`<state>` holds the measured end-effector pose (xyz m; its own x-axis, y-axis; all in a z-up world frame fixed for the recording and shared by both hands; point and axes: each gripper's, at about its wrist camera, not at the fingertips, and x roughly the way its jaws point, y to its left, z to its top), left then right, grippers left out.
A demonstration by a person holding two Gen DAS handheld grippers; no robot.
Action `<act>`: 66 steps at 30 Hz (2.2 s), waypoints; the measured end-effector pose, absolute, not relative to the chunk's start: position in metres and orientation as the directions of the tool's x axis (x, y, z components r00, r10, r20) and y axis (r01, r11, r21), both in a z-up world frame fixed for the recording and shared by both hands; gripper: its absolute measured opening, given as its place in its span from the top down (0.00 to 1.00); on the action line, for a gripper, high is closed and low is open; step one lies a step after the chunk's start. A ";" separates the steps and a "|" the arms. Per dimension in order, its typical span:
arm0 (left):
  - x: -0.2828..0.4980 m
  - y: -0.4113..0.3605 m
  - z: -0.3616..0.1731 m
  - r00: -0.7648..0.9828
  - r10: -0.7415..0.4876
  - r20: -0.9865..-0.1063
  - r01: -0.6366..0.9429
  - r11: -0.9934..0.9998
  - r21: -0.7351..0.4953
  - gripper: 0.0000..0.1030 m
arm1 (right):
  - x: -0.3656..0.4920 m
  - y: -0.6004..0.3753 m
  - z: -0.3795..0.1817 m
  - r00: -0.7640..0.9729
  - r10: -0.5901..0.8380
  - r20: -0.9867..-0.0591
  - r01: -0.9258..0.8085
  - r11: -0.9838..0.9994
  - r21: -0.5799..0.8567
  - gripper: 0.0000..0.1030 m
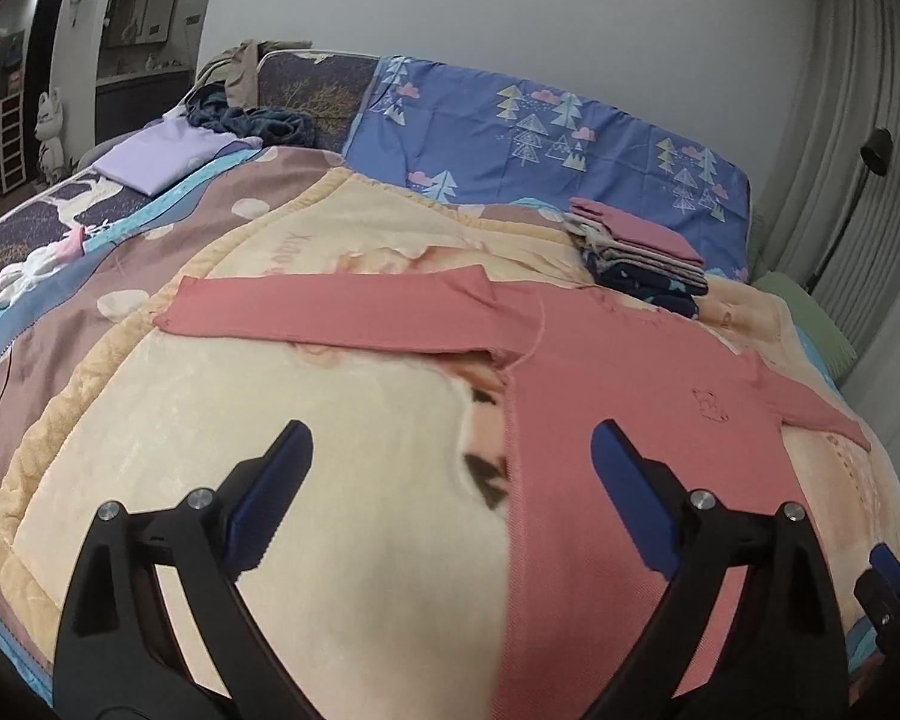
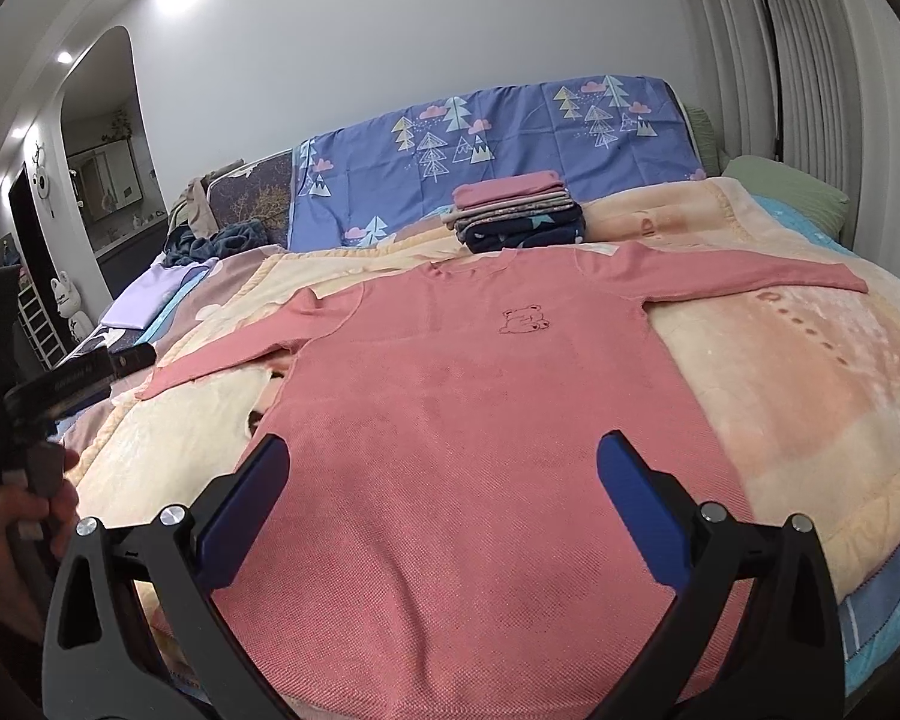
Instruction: Fold small clothes
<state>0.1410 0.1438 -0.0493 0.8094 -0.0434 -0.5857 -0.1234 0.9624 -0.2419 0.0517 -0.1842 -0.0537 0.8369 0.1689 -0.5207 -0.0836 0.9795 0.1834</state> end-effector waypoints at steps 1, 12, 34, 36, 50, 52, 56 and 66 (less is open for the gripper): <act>0.147 0.154 -0.051 0.806 -0.034 -0.591 -0.143 0.957 -0.250 0.09 | 0.055 -0.185 -0.057 0.833 0.171 -0.526 -0.082 0.979 0.188 0.01; 0.204 0.294 -0.102 0.748 -0.071 -0.659 -0.394 0.752 -0.529 0.25 | 0.067 -0.192 -0.081 0.792 0.269 -0.548 -0.109 0.945 0.307 0.01; 0.275 0.415 -0.178 0.708 -0.048 -0.704 -0.607 0.467 -0.642 0.54 | 0.088 -0.194 -0.100 0.751 0.322 -0.577 -0.110 0.922 0.371 0.01; 0.274 0.420 -0.180 0.715 -0.039 -0.698 -0.611 0.451 -0.651 0.60 | 0.089 -0.193 -0.098 0.751 0.320 -0.577 -0.112 0.924 0.366 0.01; 0.277 0.422 -0.173 0.780 -0.063 -0.622 -0.539 0.438 -0.720 0.95 | 0.096 -0.182 -0.064 0.768 0.316 -0.557 -0.175 0.940 0.292 0.01; 0.279 0.409 -0.153 0.804 -0.072 -0.590 -0.494 0.471 -0.731 0.95 | 0.104 -0.182 -0.056 0.767 0.333 -0.549 -0.198 0.936 0.291 0.01; 0.284 0.382 -0.115 0.846 -0.095 -0.525 -0.408 0.521 -0.750 0.95 | 0.129 -0.181 -0.028 0.746 0.418 -0.518 -0.273 0.902 0.334 0.01; 0.303 0.277 -0.041 0.889 -0.301 -0.344 -0.132 0.550 -0.825 0.95 | 0.257 -0.161 -0.003 0.383 0.837 -0.391 -0.388 0.530 0.754 0.01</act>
